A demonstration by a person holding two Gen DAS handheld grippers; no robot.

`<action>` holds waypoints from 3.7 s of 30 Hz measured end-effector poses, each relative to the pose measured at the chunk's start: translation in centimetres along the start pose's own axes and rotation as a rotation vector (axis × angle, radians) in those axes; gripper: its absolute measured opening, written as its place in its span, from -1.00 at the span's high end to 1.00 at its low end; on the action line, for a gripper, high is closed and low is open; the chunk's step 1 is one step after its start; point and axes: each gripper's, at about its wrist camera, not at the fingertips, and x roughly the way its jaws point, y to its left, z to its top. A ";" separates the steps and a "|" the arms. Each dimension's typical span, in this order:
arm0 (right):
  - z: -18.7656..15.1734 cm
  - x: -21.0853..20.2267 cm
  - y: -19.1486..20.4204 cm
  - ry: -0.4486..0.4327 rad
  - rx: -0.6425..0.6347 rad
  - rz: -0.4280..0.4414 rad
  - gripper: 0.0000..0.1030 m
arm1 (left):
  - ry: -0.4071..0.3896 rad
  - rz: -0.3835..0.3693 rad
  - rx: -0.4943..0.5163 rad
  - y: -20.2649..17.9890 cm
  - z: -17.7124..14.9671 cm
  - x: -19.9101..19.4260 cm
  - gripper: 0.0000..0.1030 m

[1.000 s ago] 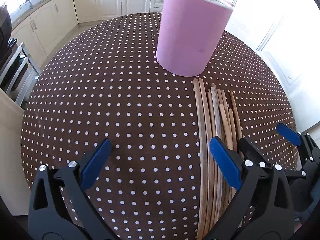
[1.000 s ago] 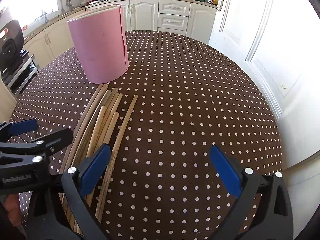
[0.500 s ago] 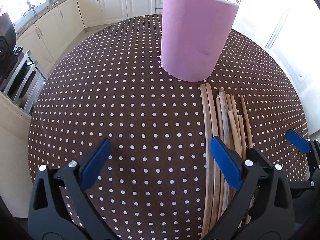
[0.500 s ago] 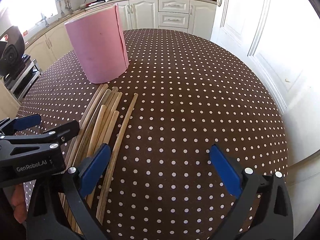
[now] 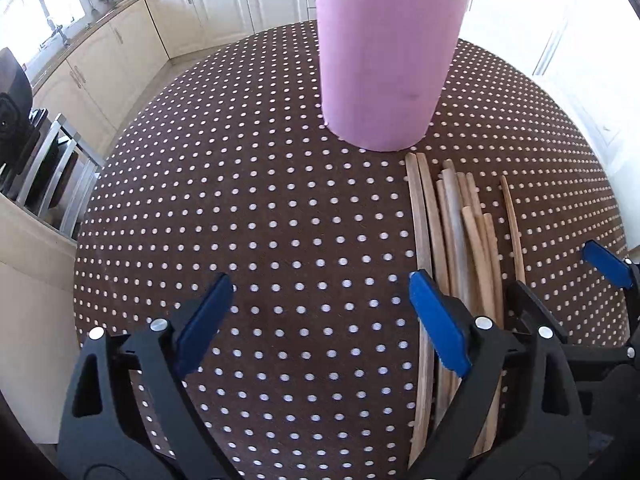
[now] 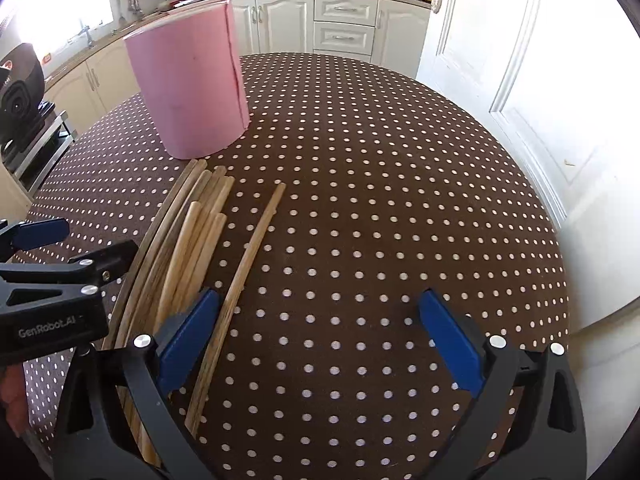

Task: Organize utensils
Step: 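Move both tools toward the chopstick pile beside the pink cup, then close the right gripper on one chopstick from the pile, then lift the chopstick with the right gripper and carry it over the pink cup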

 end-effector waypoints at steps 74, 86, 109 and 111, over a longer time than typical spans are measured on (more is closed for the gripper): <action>-0.7 -2.2 3.1 0.025 -0.101 0.117 0.75 | -0.007 -0.138 0.033 2.9 -4.1 -1.2 0.85; -0.4 -2.5 1.7 -0.022 -0.037 0.195 0.91 | -0.103 -0.152 0.025 2.8 -4.5 -2.4 0.88; 1.8 -7.5 0.3 -0.193 0.094 0.197 0.91 | -0.351 -0.190 -0.095 6.4 -6.7 -10.8 0.88; 2.0 -7.9 0.2 -0.206 0.098 0.198 0.91 | -0.373 -0.170 -0.107 6.2 -6.3 -11.1 0.88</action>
